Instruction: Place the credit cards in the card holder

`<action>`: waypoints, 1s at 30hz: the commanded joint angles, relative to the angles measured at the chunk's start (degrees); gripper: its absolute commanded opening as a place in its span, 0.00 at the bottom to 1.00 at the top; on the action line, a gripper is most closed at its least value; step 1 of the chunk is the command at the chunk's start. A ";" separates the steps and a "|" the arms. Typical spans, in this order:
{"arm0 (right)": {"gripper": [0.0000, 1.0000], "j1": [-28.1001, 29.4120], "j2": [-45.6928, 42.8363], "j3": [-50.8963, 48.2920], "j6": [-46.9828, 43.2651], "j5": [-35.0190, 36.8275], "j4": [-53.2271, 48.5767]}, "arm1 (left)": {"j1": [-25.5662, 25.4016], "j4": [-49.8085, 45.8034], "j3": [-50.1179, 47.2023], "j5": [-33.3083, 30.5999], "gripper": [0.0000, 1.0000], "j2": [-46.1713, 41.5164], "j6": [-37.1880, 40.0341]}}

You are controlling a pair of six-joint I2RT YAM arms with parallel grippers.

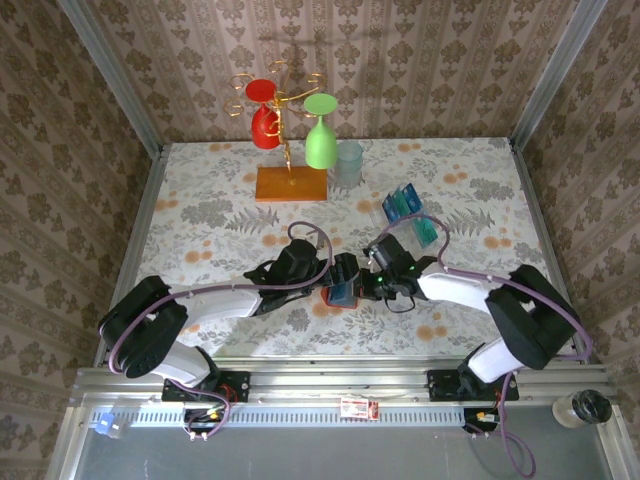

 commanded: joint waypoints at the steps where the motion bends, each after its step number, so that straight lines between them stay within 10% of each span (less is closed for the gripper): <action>1: 0.00 -1.35 -6.30 1.96 -3.12 2.76 -8.19 | -0.65 0.75 1.25 0.18 1.00 0.09 -0.79; 10: 0.01 -9.40 -15.83 -3.89 -3.99 2.45 -11.92 | -2.39 0.53 3.15 0.79 1.00 2.28 -0.92; 23: 0.54 -14.29 -18.30 -3.63 -7.20 4.21 -18.63 | -7.46 -1.86 6.26 -4.00 1.00 7.72 -0.16; 26: 0.85 -14.67 -19.17 -2.58 -7.20 7.88 -20.76 | -8.69 -5.01 6.95 -6.52 1.00 8.75 0.86; 30: 1.00 -15.07 -23.60 -3.24 -3.83 12.14 -20.79 | -10.38 -9.25 8.07 -9.89 1.00 10.31 2.05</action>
